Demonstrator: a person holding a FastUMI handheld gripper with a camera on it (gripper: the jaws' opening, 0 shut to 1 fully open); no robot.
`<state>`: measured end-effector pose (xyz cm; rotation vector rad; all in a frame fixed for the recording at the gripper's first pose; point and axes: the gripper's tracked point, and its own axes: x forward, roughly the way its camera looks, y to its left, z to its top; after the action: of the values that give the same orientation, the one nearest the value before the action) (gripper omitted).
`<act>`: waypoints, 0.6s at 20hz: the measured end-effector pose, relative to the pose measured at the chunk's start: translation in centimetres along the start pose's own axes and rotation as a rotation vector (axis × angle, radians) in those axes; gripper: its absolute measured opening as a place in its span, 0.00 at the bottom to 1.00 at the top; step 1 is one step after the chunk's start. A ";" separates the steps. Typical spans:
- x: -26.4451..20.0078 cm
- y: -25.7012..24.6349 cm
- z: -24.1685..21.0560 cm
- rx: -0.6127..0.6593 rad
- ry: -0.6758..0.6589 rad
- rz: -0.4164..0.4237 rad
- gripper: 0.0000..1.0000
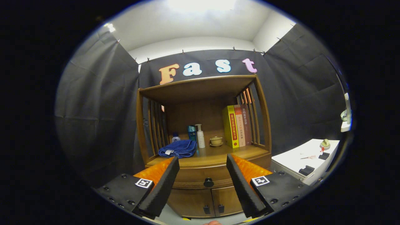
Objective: Pull open the drawer, take out the items inside it, and place them on the countertop above the cabinet.
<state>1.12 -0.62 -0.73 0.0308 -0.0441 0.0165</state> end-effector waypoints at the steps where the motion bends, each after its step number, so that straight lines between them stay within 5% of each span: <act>1: 0.8 -0.2 -0.9 0.005 0.006 0.000 0.99; 12: 12.1 -0.6 -13.1 -0.123 0.036 0.049 0.98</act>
<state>13.84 -0.57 -13.25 -0.0937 -0.0102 0.0630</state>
